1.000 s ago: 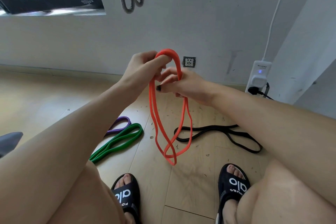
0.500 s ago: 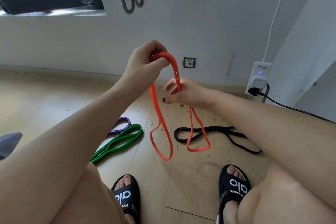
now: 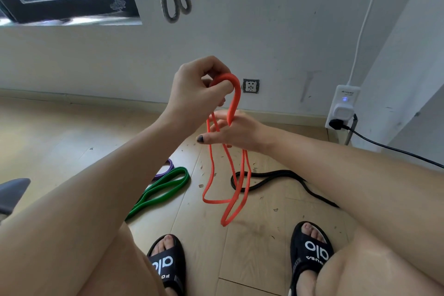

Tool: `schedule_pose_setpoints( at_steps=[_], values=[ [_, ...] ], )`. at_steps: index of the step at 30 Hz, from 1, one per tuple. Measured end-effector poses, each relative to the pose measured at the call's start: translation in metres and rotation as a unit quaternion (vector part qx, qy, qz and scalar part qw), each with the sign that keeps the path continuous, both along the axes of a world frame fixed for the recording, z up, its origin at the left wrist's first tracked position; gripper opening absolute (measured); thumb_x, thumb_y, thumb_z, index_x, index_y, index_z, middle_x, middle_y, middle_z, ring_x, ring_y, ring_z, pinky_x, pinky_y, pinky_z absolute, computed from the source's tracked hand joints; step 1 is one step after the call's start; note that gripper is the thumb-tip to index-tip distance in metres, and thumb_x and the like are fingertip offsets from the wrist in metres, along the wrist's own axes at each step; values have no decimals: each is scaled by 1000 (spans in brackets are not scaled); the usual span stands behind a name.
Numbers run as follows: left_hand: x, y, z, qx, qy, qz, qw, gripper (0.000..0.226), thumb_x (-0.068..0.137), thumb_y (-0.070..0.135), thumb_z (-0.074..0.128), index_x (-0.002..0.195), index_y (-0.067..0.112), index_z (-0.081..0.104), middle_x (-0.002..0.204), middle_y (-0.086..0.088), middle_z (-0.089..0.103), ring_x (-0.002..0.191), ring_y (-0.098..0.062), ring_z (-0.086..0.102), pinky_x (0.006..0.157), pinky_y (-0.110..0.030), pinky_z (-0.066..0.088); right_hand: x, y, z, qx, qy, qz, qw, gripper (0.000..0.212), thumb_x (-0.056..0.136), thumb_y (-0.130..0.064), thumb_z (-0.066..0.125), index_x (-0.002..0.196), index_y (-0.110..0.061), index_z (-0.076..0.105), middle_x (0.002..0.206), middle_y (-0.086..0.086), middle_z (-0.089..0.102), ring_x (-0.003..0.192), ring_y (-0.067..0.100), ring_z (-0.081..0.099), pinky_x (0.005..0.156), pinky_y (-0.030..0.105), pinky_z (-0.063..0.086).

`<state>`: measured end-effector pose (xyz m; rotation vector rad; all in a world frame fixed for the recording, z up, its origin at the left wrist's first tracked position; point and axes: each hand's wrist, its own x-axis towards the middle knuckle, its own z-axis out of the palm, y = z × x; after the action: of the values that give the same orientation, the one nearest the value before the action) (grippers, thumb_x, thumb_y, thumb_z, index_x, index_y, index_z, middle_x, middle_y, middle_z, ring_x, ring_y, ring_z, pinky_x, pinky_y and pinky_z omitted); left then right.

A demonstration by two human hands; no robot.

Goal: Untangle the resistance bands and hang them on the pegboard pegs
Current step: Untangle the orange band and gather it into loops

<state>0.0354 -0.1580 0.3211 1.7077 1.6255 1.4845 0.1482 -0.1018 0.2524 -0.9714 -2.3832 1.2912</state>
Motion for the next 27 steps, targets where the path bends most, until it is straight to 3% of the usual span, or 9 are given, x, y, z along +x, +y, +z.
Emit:
schedule_pose_setpoints(
  at_steps=[3,6,9,16,20,27],
  values=[
    [-2,0,-1,6,1,0,1000,9,86,2,69,93,7,70,86,-8,70,63,-19,68,61,-28,59,-3,-2,-1,-2,16,-12,1000,31,94,-38,71,113,-14,66,96,-1,69,91,12,67,79,30,55],
    [-5,2,-2,12,4,12,1000,9,84,4,71,90,11,71,85,-6,70,66,-16,66,61,-24,56,-3,-3,-1,-18,15,-24,999,21,98,-26,63,94,-7,70,90,12,68,83,21,63,81,36,54],
    [-8,3,-3,13,1,14,1000,10,83,5,71,88,13,72,84,-5,71,68,-17,65,63,-26,55,-4,-4,-1,-31,10,-37,999,22,100,-20,59,93,-4,73,94,12,72,89,25,67,85,38,56],
    [-11,2,-2,17,-32,24,999,7,86,5,71,89,11,72,80,1,68,66,-12,63,63,-23,52,3,-1,1,-21,10,-44,999,26,98,-34,65,90,-11,76,86,-1,76,91,20,70,90,39,54],
    [-21,0,6,29,-108,46,993,6,90,4,67,95,2,68,78,-7,63,59,-14,57,59,-27,53,15,5,3,-31,-11,-47,998,23,97,-36,67,95,-13,71,83,-3,77,80,12,70,75,30,54],
    [-65,0,-5,-12,-260,154,953,8,90,1,60,89,7,65,66,-3,56,55,-13,59,69,-34,60,38,14,-2,-37,-34,-44,998,5,101,-25,59,97,-21,59,118,11,69,72,18,74,74,36,62]
  ],
)
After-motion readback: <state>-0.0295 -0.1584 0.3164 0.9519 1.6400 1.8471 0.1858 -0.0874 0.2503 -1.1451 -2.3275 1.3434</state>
